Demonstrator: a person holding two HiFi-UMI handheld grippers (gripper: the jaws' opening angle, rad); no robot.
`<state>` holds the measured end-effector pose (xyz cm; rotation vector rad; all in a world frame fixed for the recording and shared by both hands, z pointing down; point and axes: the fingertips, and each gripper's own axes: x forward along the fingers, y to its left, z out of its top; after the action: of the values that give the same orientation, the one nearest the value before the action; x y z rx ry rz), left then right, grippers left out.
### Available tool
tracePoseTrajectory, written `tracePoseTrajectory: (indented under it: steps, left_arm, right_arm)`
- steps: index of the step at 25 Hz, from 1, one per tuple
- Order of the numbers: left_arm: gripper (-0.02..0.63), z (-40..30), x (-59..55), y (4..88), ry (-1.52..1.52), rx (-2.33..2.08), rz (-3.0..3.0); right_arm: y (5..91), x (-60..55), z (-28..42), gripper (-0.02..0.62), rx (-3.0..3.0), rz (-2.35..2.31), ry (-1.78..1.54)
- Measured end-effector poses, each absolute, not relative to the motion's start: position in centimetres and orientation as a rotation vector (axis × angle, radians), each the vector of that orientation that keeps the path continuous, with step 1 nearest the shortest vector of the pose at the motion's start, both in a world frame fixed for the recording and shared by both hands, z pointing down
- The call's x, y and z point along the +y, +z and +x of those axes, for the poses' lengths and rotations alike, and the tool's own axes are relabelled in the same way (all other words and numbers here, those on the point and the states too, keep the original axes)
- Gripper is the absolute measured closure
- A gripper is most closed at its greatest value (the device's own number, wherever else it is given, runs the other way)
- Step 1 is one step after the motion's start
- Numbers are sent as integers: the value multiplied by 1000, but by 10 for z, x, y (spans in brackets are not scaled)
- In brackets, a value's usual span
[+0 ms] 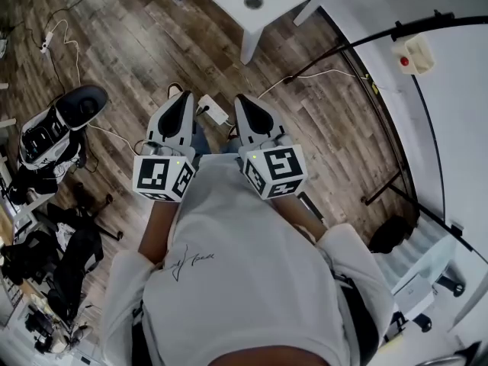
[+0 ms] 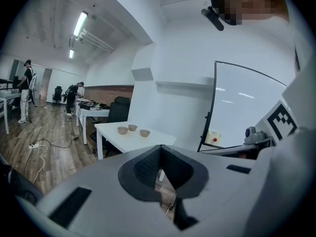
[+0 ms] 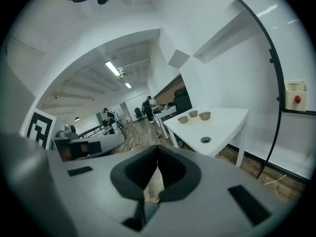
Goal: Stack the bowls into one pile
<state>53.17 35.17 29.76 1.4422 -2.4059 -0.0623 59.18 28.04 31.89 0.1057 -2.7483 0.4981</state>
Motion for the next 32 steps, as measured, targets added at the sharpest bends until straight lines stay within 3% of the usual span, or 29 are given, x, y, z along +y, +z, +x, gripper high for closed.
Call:
tracePoseTrajectory:
  steps: [14,32]
  left_arm:
    - [603,425,300,311,-122,-2317,1557]
    - [603,181,297,304,-109,-2165,1717]
  right_arm:
    - [333,239,493,586,-2703,213,430]
    - [326,237,248,586,-2615,361,390]
